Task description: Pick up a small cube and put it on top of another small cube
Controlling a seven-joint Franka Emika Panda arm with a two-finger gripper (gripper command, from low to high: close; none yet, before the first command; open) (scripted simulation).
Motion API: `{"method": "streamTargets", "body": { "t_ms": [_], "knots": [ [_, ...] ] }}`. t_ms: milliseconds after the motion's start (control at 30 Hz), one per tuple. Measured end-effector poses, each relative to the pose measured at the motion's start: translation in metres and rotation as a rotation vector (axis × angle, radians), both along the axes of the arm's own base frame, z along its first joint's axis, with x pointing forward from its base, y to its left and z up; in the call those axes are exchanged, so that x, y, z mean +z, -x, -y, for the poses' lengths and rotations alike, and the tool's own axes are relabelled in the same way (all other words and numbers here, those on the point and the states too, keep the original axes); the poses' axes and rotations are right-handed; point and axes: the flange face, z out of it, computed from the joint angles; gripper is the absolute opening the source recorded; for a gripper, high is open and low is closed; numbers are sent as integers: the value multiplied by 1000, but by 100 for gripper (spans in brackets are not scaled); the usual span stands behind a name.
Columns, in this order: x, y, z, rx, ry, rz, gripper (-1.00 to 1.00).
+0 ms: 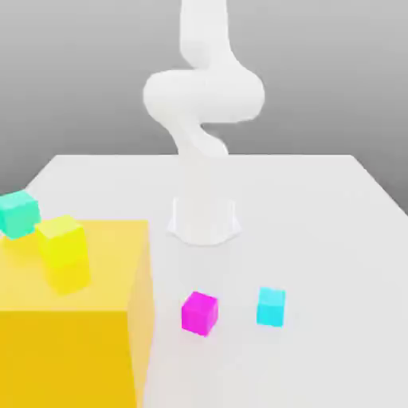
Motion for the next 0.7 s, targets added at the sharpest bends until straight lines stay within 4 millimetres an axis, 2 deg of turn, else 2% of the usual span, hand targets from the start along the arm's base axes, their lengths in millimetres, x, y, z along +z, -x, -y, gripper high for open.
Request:
{"method": "streamTargets", "body": {
  "t_ms": [67,167,333,500,700],
  "knots": [
    [-49,-22,3,80,54,-70,0],
    [-120,-42,5,197,124,-166,0],
    [-234,-49,4,405,225,-316,0],
    [-340,-27,2,630,306,-458,0],
    [-445,34,1,917,375,-616,0]
  ]
}}
